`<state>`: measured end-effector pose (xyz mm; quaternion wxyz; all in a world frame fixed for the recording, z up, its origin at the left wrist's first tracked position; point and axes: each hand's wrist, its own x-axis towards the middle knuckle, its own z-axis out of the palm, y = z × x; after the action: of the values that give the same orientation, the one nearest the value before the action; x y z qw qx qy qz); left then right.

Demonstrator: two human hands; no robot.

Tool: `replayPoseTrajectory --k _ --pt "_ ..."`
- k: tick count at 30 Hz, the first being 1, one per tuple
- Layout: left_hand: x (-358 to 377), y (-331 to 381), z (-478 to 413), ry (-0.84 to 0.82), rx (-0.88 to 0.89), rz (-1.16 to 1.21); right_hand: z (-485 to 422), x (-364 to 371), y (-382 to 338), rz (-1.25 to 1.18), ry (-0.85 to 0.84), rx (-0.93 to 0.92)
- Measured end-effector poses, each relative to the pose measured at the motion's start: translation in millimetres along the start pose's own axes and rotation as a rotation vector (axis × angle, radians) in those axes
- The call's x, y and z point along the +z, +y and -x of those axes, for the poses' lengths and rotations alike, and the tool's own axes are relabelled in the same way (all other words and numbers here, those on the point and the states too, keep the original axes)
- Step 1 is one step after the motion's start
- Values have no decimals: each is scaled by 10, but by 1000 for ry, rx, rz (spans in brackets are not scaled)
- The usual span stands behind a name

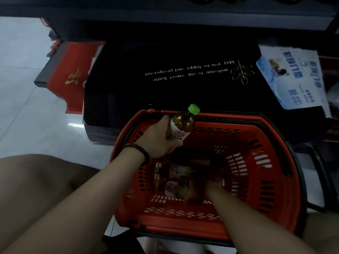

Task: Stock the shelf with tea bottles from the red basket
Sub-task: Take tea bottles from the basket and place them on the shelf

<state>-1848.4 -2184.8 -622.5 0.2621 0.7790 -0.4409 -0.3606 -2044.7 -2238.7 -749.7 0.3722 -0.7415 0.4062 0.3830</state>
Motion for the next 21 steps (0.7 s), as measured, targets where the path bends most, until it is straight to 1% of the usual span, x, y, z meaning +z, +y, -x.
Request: replayPoseTrajectory --k 1,3,5,6,8,9,11,14,16,18,19,21 --pt "-13 11 39 -7 -3 -4 212 -50 -57 79 -2 -1" --pt "-35 -11 93 -5 -12 6 435 -141 -65 -49 -2 -2" --pt "-71 -24 168 6 -36 41 547 -129 -35 -30 -56 -91" --pt "-88 -30 203 7 -50 61 568 -117 -29 -100 -60 -121" --pt "-103 -40 276 10 -65 105 603 -93 11 -353 -3 -204" --pt "-107 -24 319 5 -58 119 614 -86 39 -477 0 -192" --pt "-106 -40 397 -13 -70 145 825 -108 49 -671 82 -219" --pt "-106 -95 513 -42 -115 208 996 -121 82 -886 160 -192" --pt "-123 -91 567 -46 -138 281 1119 -195 87 -1062 147 -183" --pt "-154 -41 609 -38 -157 420 1249 -287 66 -1196 107 -202" --pt "-183 1 621 -48 -168 493 1347 -326 47 -1224 100 -243" --pt "-252 101 629 -61 -170 627 1525 -425 46 -1224 144 -309"
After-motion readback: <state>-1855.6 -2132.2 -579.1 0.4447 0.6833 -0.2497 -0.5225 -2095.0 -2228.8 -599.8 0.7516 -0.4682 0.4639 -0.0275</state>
